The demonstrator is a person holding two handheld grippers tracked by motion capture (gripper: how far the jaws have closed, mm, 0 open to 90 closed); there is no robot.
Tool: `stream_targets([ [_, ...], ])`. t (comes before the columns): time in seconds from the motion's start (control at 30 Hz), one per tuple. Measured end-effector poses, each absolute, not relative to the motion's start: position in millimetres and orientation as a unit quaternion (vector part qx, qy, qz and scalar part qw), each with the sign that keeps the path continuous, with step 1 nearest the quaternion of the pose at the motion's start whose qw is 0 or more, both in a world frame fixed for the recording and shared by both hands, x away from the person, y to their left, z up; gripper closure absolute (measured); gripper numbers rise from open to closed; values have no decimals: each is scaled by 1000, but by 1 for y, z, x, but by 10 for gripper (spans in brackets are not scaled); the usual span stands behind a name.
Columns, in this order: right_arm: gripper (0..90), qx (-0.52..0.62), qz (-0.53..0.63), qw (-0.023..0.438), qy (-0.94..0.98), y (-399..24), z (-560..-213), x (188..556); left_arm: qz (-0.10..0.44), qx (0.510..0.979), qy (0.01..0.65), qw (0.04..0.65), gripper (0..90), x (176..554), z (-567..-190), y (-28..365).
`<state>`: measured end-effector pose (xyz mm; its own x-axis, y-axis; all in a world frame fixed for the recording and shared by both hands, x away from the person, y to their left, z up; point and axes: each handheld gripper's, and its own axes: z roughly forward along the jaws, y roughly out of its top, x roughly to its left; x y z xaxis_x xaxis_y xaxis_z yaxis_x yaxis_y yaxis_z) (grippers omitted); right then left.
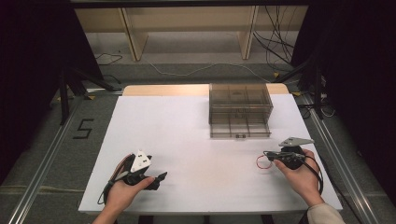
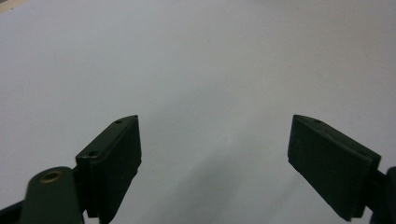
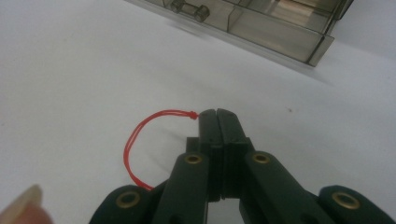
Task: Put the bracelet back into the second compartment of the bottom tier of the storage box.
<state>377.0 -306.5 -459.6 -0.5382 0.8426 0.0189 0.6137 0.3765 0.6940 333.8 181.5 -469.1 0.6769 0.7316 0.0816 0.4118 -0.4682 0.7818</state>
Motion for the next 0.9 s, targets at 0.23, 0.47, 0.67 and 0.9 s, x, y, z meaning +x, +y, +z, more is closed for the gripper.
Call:
stream_targets([
  [0.23,900,450,333,174,810,-306,-458,379,209,830,344,386,173,334,-469,181],
  [0.47,900,449,335,175,810,-304,-456,382,206,830,345,387,173,334,-470,181],
  [0.67,900,449,337,176,809,-302,-454,385,205,830,344,388,174,334,-470,181],
  [0.9,900,449,337,176,808,-299,-451,389,204,831,343,387,173,334,-470,181],
])
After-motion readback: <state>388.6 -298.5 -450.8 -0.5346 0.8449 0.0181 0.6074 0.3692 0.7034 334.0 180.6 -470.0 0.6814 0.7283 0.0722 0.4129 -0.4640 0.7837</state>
